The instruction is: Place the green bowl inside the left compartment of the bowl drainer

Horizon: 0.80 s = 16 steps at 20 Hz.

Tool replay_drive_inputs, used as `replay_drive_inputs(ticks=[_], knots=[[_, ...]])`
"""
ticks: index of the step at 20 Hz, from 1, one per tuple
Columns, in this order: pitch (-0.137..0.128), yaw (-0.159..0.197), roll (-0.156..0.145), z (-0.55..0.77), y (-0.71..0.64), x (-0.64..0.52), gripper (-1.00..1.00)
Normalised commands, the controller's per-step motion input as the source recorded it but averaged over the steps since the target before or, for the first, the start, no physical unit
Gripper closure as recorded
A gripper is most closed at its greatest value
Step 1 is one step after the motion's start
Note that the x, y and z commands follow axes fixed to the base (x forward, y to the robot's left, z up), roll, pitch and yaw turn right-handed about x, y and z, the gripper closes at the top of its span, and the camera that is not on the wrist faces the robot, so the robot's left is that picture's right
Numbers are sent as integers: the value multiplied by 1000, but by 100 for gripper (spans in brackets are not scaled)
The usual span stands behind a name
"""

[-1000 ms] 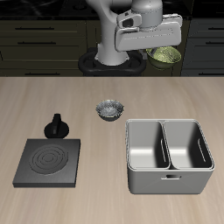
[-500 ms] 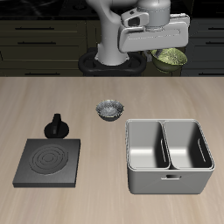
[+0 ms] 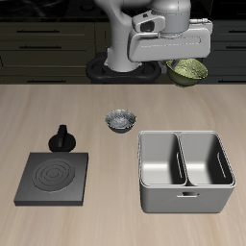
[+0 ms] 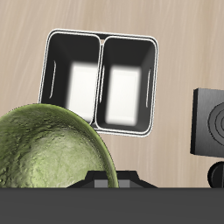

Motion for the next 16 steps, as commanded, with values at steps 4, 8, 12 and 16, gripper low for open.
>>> replay_drive_inputs(ticks=[4,8,12,16], knots=[[1,0,-47,53,-49,470,100],[18,-1,-36,30,-77,410,100],[7,32,-47,4,-101,384,100],[16,20,-12,-30,-38,281,100]])
